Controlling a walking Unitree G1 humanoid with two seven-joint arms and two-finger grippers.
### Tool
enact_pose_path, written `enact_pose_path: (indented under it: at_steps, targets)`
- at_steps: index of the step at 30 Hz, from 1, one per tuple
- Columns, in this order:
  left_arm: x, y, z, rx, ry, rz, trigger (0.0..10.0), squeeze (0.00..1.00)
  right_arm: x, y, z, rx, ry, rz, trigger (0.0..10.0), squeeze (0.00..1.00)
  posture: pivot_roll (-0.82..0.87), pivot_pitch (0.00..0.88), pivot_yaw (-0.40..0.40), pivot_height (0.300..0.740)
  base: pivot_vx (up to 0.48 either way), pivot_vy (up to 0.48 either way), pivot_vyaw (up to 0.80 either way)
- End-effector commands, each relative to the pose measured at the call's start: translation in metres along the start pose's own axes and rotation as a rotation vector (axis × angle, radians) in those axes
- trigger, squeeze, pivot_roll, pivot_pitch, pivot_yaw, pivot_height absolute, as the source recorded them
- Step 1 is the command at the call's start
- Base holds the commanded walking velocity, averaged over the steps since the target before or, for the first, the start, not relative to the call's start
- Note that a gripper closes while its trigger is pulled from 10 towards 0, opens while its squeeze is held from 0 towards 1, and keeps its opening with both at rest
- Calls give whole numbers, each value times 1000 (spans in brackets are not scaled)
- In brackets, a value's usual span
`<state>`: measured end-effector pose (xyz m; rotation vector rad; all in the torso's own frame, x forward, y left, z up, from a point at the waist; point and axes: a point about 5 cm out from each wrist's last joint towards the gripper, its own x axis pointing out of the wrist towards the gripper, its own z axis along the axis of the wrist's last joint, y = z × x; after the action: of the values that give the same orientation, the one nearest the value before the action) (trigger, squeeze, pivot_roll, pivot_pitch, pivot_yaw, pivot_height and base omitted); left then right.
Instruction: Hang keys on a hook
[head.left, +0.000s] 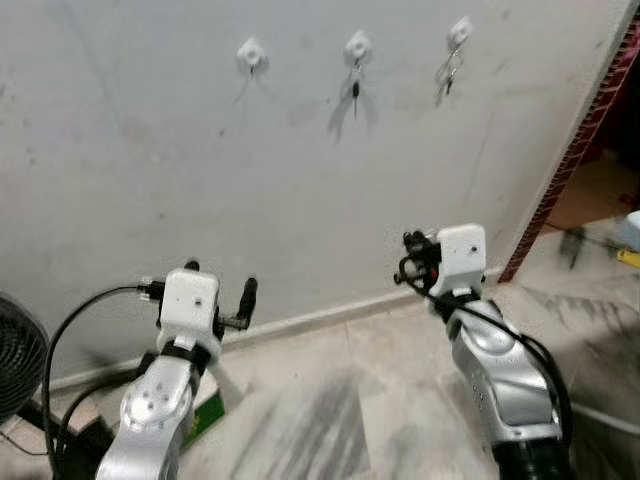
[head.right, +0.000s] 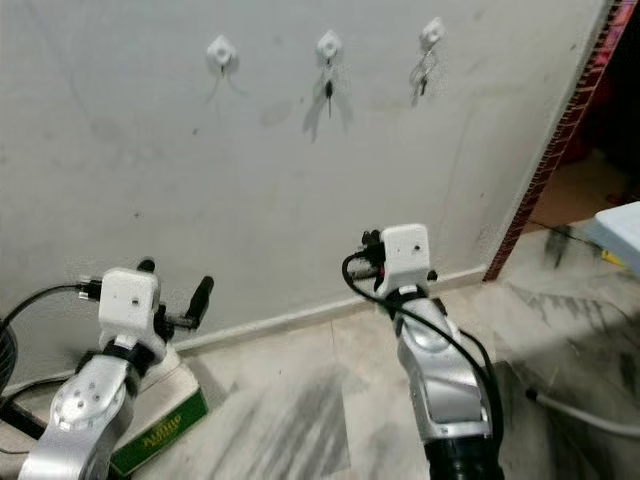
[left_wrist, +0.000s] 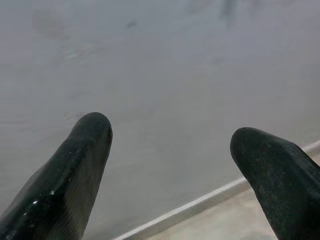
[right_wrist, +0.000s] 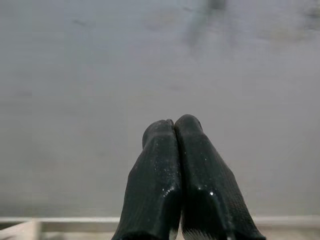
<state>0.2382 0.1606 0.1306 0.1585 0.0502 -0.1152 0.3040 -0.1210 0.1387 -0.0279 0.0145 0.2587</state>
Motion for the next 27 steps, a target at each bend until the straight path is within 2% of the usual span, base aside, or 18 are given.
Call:
enact_pose_path:
  at_steps: [1,11,27]
  targets:
    - [-1,-1,-1,-3,0,-1,10000,0,1,-2,6,-19,-23,1,10000,0,152,0,27,740,0,0,800]
    - [-2,-2,-1,-12,-2,-7,10000,0,2,-2,6,-17,-26,2,10000,0,153,0,28,740,0,0,794]
    - [-3,-4,2,-35,-36,-43,10000,0,1,-1,6,-9,-34,11,10000,0,157,0,29,740,0,0,0]
